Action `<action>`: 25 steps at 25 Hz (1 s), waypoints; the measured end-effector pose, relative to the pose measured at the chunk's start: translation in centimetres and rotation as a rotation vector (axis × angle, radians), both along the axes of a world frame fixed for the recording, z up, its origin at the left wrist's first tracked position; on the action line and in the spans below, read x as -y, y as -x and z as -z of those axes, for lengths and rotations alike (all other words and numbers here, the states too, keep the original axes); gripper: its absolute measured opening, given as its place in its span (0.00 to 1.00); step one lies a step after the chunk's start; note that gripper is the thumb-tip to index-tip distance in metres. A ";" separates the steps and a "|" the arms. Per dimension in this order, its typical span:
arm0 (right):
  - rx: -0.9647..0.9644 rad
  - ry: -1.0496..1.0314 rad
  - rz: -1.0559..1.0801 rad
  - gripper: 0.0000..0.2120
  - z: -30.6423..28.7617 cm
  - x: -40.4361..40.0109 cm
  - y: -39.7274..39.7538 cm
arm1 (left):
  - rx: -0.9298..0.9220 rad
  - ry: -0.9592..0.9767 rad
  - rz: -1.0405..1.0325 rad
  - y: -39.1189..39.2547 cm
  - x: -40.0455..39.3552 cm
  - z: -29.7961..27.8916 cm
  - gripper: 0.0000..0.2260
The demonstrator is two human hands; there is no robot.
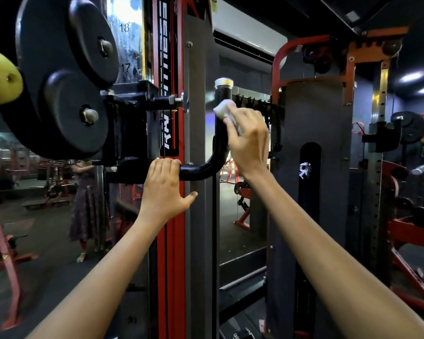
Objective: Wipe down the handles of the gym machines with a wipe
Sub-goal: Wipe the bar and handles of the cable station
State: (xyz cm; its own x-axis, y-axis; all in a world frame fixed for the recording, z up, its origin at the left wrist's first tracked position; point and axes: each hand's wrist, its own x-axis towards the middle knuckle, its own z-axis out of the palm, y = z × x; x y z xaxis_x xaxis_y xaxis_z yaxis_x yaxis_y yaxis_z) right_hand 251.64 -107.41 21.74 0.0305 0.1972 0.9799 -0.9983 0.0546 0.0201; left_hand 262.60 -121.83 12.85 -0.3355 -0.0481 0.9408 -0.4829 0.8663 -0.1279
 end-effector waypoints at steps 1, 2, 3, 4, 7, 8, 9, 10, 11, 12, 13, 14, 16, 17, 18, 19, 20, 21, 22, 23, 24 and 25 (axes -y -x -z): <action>-0.010 -0.002 0.000 0.08 0.0 0.4 0.0 | -0.001 0.009 0.002 -0.1 0.1 0.0 0.32; -0.013 -0.005 -0.007 0.08 0.8 0.8 0.0 | 0.001 0.018 0.003 -0.1 0.1 0.0 0.32; -0.009 -0.008 -0.006 0.08 2.1 1.1 -0.1 | 0.005 0.024 0.003 -0.2 0.1 0.0 0.32; 0.000 -0.017 0.004 0.09 3.7 1.3 -0.2 | 0.008 0.026 0.003 -0.3 0.1 0.0 0.32; 0.003 -0.099 0.011 0.11 7.0 0.7 -0.4 | 0.016 0.028 -0.004 -0.4 0.0 0.0 0.33; 0.012 -0.113 0.011 0.10 6.8 0.2 -0.5 | 0.018 0.029 -0.007 -0.3 0.0 0.0 0.34; 0.026 -0.102 0.029 0.09 5.8 -0.4 -0.6 | 0.020 0.030 -0.009 -0.4 0.0 0.0 0.34; 0.044 -0.077 0.048 0.08 4.5 -0.8 -0.7 | 0.025 0.032 -0.011 -0.4 0.0 0.0 0.34; 0.063 -0.040 0.051 0.07 3.0 -1.0 -0.7 | 0.031 0.031 -0.011 -0.4 0.0 -0.1 0.34; 0.086 -0.013 0.026 0.07 1.7 -1.1 -0.8 | 0.038 0.029 -0.009 -0.6 0.0 -0.1 0.34; 0.099 -0.010 -0.017 0.06 1.0 -1.0 -1.0 | 0.046 0.028 -0.005 -0.7 0.0 -0.2 0.34; 0.093 -0.031 -0.044 0.06 1.1 -0.6 -1.4 | 0.054 0.030 0.000 -0.8 -0.1 -0.3 0.34; 0.034 -0.107 0.002 0.08 3.6 0.4 -2.3 | 0.076 0.040 0.001 -1.0 -0.1 -0.4 0.35; -0.006 -0.180 0.040 0.09 5.4 0.9 -2.8 | 0.085 0.044 0.003 -1.0 0.0 -0.4 0.35; -0.040 -0.268 0.068 0.10 7.0 1.2 -3.3 | 0.094 0.050 0.008 -1.0 0.0 -0.4 0.35; -0.069 -0.347 0.084 0.10 8.0 1.2 -3.5 | 0.102 0.059 0.013 -1.1 0.1 -0.3 0.36; -0.085 -0.385 0.088 0.11 8.3 1.0 -3.6 | 0.111 0.074 0.011 -1.1 0.3 -0.2 0.37; -0.073 -0.367 0.085 0.10 7.9 0.7 -3.4 | 0.118 0.095 -0.002 -1.2 0.5 0.0 0.38; -0.041 -0.310 0.093 0.10 7.2 0.4 -3.1 | 0.123 0.119 -0.026 -1.3 0.7 0.1 0.39; -0.008 -0.249 0.110 0.09 6.4 0.0 -2.8 | 0.122 0.138 -0.056 -1.3 0.8 0.4 0.41; 0.009 -0.222 0.144 0.09 5.9 -0.2 -2.7 | 0.117 0.152 -0.090 -1.5 0.7 0.5 0.42; 0.000 -0.235 0.190 0.10 5.9 0.0 -2.7 | 0.113 0.159 -0.126 -1.6 0.6 0.7 0.42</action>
State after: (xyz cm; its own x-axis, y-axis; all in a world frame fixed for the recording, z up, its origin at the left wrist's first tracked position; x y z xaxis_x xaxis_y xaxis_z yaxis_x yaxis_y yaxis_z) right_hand 254.35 -107.43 15.80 0.0452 -0.0437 0.9980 -0.9706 0.2344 0.0542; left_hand 264.16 -122.42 12.13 -0.4401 0.0495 0.8966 -0.5608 0.7646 -0.3175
